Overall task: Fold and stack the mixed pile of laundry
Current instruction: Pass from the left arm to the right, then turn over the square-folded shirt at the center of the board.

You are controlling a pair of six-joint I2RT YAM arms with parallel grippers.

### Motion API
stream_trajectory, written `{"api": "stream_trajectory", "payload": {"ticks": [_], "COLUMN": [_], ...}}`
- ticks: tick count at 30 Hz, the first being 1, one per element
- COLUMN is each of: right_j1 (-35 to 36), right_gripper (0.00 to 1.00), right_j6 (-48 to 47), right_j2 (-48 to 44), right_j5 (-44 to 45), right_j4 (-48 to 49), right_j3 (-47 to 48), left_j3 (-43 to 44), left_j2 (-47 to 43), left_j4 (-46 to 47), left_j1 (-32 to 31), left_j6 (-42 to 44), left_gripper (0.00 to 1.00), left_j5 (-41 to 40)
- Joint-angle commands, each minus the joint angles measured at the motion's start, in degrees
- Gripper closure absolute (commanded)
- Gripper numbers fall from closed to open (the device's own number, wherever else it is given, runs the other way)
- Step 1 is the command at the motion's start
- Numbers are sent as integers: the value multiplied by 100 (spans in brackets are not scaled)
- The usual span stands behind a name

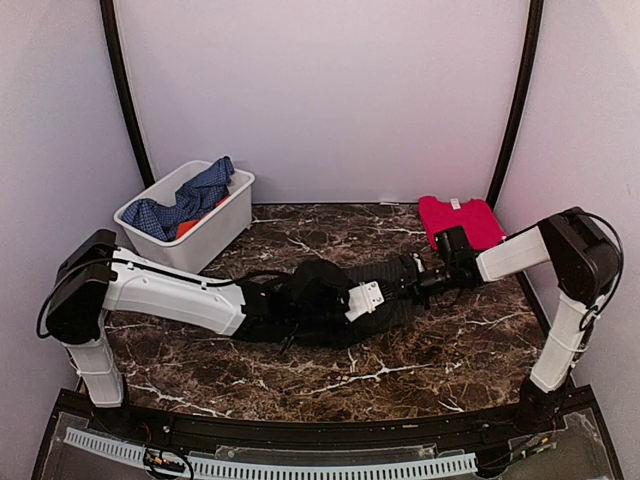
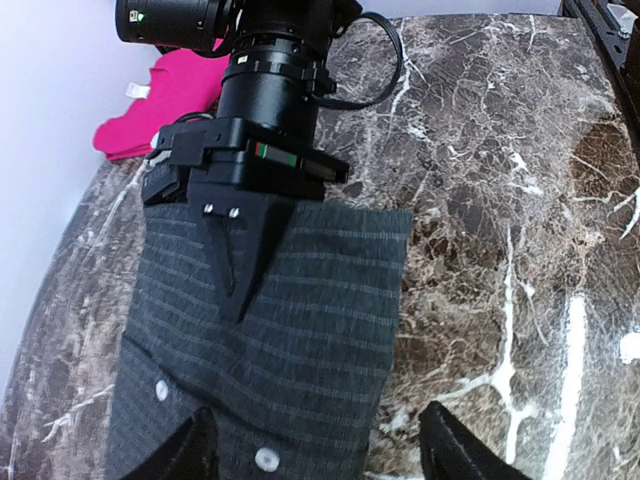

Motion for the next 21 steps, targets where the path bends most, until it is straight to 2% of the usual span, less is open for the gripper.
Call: {"api": "stream_trajectory", "payload": {"ticks": [1,4,5,7,13,17,21], "right_j1": [-278,-403,-456,-573,-948,-1352,-1495], "right_gripper": [100,100,100,100,100,100,100], "right_j6": [-2356,-3210,-3441,-3779,-4251,-4269,-4298], "right_j2": [-637,-752,-806,-982,-1943,-2603,-2402], "right_j5": [1037,1809,2020,2537,4303,5907,7150], "right_j4": [-3300,-4565,-4942,-5621,-7486,-8451,-9409], "right_j3": [932,1491,1653,1972,2873,3524,4757], "left_j3": [-469,-736,-794,-932,-1377,-1574,-1676], "left_j2": [-814,-1148,-1280,-1449,-1816,-1957,-2108], "left_j4": [289,254,260,266,438,444,372], "left_j1": [197,380,453,554,675,747,849], "left_j6": [-588,-815,-921,-1070,-1172,-1137,-1158], "left_gripper": [25,19,12,9,7,6,6], "left_j5": [-290,-279,-238,-142,-10,36,129]}}
